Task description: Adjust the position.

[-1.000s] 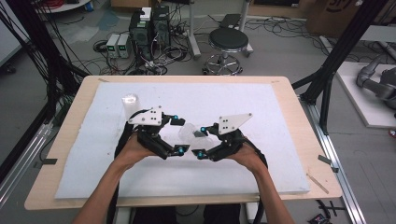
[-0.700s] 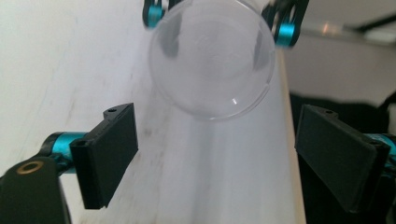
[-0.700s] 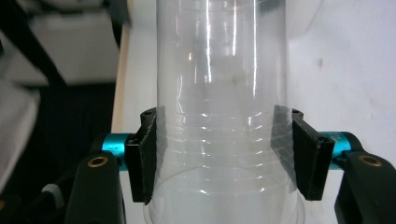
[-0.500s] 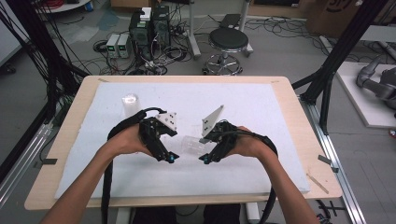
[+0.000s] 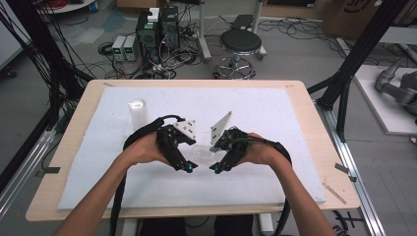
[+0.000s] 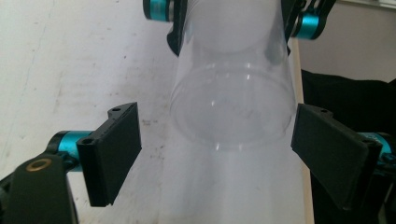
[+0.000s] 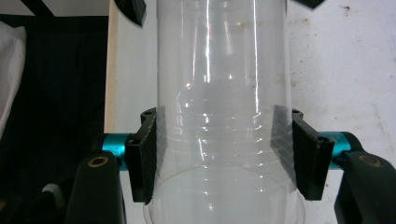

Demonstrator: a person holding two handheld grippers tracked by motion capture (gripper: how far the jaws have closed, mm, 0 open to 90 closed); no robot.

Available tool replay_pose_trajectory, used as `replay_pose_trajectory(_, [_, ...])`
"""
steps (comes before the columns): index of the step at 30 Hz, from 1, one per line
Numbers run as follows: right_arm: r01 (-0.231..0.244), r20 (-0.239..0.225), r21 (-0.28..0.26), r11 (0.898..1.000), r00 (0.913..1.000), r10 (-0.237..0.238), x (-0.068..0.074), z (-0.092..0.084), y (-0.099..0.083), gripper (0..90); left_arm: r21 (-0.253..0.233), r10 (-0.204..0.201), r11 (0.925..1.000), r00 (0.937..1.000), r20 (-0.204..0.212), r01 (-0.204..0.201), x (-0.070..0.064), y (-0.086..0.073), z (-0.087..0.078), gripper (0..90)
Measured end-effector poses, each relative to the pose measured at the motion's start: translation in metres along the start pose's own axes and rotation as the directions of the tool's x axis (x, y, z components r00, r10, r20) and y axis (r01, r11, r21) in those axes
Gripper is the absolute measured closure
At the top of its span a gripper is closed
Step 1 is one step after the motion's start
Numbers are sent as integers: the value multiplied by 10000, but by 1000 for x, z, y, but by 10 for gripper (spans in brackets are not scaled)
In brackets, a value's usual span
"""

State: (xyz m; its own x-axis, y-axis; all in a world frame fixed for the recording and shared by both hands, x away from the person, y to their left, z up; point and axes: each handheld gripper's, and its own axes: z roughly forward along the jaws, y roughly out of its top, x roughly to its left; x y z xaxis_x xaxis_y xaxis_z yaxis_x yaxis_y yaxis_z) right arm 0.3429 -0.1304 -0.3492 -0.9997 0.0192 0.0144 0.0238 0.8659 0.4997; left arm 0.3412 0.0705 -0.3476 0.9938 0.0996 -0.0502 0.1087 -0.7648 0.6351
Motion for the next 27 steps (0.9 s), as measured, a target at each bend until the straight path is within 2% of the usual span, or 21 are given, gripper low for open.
replay_pose_trajectory(6, [-8,-54,8,10000,10000,8,0,0,0,369,74,-51,10000,9998,200,50,0,2,7,223])
replay_pose_trajectory(12, [8,-30,36,10000,10000,-7,0,1,0,371,-69,153,9999,9991,407,-151,0,3,7,408])
replay_pose_trajectory(19, [81,-41,64,9999,10000,-80,-1,2,0,364,26,146,9999,9993,353,-147,0,3,8,420])
replay_pose_trajectory(21, [97,-185,-43,9999,9998,-98,0,3,0,245,-61,38,10000,9993,366,-36,-1,3,7,419])
replay_pose_trajectory(22, [135,-159,-163,9998,9998,-137,0,3,0,143,-123,1,9999,9994,335,3,-1,2,7,419])
replay_pose_trajectory(23, [67,-22,-241,9997,10000,-67,1,3,0,133,21,117,9999,9994,327,-118,0,2,6,419])
replay_pose_trajectory(27, [98,-106,-409,9991,9999,-102,0,2,0,133,-27,90,10000,9993,354,-90,-1,2,5,419])
